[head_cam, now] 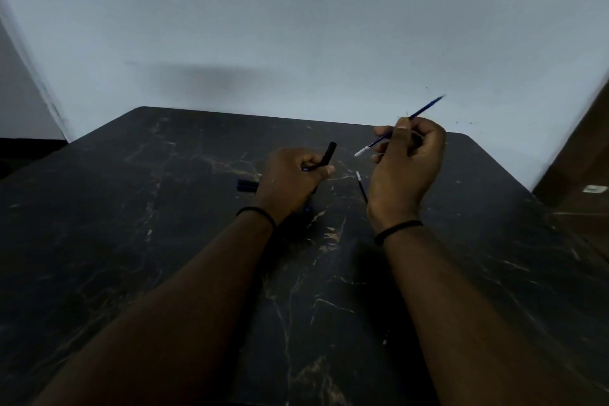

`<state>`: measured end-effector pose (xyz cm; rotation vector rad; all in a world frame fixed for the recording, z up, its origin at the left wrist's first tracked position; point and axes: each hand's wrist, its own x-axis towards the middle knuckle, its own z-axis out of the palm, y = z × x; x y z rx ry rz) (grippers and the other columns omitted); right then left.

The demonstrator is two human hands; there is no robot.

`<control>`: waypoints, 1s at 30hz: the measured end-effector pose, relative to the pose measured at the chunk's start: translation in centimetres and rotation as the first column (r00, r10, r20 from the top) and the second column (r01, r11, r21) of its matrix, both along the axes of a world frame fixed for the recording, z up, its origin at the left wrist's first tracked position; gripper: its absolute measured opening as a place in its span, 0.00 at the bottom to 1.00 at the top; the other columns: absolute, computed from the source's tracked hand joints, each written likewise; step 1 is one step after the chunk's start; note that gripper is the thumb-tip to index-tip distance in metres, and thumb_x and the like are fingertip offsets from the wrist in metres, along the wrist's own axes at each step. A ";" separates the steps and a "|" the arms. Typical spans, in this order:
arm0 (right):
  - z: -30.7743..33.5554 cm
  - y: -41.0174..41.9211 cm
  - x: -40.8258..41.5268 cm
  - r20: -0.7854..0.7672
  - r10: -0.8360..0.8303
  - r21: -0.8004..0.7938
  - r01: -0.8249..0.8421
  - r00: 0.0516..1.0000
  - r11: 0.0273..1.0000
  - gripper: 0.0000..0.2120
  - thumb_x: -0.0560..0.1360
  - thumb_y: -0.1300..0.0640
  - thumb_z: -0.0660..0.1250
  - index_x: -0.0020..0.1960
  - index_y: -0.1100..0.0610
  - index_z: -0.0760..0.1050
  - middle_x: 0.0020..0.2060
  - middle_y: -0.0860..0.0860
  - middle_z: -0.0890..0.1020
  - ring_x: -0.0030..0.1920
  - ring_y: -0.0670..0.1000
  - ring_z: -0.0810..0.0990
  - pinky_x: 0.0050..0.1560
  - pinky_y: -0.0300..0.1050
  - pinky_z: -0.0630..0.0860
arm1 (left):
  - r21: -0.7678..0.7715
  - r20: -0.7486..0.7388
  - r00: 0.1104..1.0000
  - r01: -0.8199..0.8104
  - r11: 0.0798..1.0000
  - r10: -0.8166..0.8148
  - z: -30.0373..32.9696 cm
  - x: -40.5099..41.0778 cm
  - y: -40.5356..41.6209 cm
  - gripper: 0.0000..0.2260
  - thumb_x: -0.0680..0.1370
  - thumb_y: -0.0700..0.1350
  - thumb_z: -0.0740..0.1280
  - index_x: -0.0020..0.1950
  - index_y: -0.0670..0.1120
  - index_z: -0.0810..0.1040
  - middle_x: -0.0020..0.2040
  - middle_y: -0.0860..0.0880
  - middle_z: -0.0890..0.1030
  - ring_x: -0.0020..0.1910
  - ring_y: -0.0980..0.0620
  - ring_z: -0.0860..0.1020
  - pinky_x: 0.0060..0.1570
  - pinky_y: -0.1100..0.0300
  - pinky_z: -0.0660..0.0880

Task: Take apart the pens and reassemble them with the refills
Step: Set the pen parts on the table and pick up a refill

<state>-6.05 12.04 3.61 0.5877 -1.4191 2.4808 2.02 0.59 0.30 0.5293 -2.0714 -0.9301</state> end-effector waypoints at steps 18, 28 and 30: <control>-0.9 1.8 -3.6 0.006 -0.031 0.413 0.026 1.000 0.910 0.06 0.76 0.55 0.73 0.47 0.57 0.83 0.38 0.49 0.84 0.38 0.44 0.80 0.40 0.35 0.77 | 0.059 -0.070 0.997 -0.017 0.998 0.021 -0.2 -0.1 0.3 0.05 0.75 0.45 0.74 0.49 0.45 0.85 0.45 0.50 0.85 0.44 0.54 0.83 0.47 0.60 0.80; -2.2 5.4 -6.9 -0.032 -0.138 0.620 0.128 0.990 0.774 0.05 0.75 0.53 0.72 0.41 0.51 0.80 0.35 0.45 0.82 0.38 0.46 0.80 0.41 0.40 0.76 | 0.072 -0.088 0.996 0.034 0.997 -0.028 0.1 0.0 1.1 0.04 0.76 0.43 0.73 0.49 0.45 0.85 0.38 0.50 0.84 0.38 0.47 0.83 0.40 0.53 0.83; -2.8 5.7 -7.0 -0.082 -0.151 0.737 0.162 0.985 0.657 0.08 0.75 0.50 0.71 0.38 0.50 0.78 0.32 0.42 0.80 0.36 0.46 0.79 0.35 0.37 0.70 | 0.076 -0.089 0.996 0.031 0.997 -0.024 0.0 -0.2 1.0 0.05 0.76 0.43 0.73 0.50 0.44 0.85 0.40 0.48 0.85 0.39 0.46 0.84 0.41 0.55 0.83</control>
